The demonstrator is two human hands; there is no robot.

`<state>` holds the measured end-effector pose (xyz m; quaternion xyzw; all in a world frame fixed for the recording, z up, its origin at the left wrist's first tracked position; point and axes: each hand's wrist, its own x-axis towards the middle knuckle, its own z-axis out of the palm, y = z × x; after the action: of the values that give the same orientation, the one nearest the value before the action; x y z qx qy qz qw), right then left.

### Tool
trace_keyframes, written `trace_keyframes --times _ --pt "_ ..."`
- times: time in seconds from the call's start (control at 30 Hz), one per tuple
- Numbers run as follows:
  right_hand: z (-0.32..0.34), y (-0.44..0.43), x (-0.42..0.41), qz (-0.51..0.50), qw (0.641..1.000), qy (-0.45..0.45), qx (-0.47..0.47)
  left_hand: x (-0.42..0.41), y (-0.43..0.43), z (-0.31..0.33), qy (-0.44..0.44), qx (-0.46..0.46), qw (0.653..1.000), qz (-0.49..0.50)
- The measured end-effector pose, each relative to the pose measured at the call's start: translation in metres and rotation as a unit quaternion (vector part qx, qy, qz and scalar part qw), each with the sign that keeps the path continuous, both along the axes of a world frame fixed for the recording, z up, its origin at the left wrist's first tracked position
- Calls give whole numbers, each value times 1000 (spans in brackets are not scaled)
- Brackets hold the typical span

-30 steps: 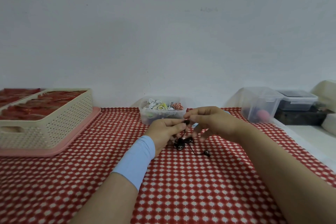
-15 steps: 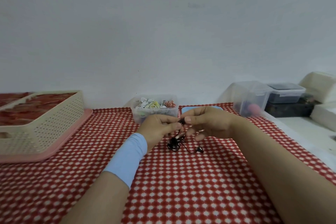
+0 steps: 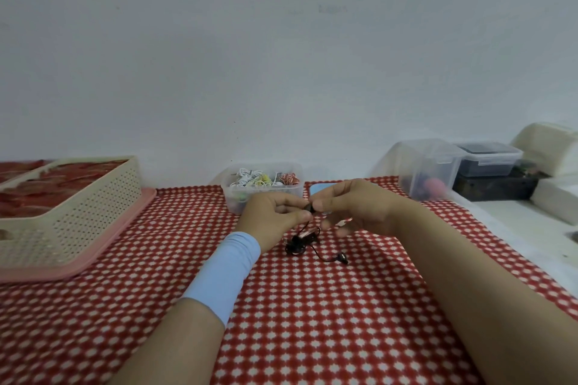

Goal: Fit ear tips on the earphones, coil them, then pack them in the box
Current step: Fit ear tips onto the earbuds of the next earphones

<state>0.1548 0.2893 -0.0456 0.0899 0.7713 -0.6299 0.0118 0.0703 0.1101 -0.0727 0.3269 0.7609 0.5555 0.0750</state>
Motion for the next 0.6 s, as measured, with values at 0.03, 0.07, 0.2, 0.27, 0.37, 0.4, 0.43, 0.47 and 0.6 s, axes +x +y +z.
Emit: trace_keyframes --times 0.03,0.07,0.2,0.27,0.37,0.4,0.43,0.47,0.6 --pt "0 -1 0 -6 1000 2 6 0 1 0 9 -8 1000 2" --pt "-1 -2 -1 -12 1000 9 8 0 1 0 14 -13 1000 5" --pt "-2 -3 -2 -31 999 31 11 0 2 -1 18 -6 1000 20" --pt "-1 -1 -1 -25 999 34 18 1 2 0 4 10 1000 24" --pt "3 1 2 -9 998 49 49 0 3 0 -5 0 1000 25" --pt "4 2 2 -11 996 60 68 0 3 0 -7 -10 1000 22" --pt "4 2 3 -14 993 71 88 0 3 -1 -15 -14 1000 14" --pt "5 1 3 -16 991 83 105 0 3 -1 -34 -10 999 2" --pt "9 -3 2 -9 982 100 157 -1 4 -3 -135 28 990 -40"
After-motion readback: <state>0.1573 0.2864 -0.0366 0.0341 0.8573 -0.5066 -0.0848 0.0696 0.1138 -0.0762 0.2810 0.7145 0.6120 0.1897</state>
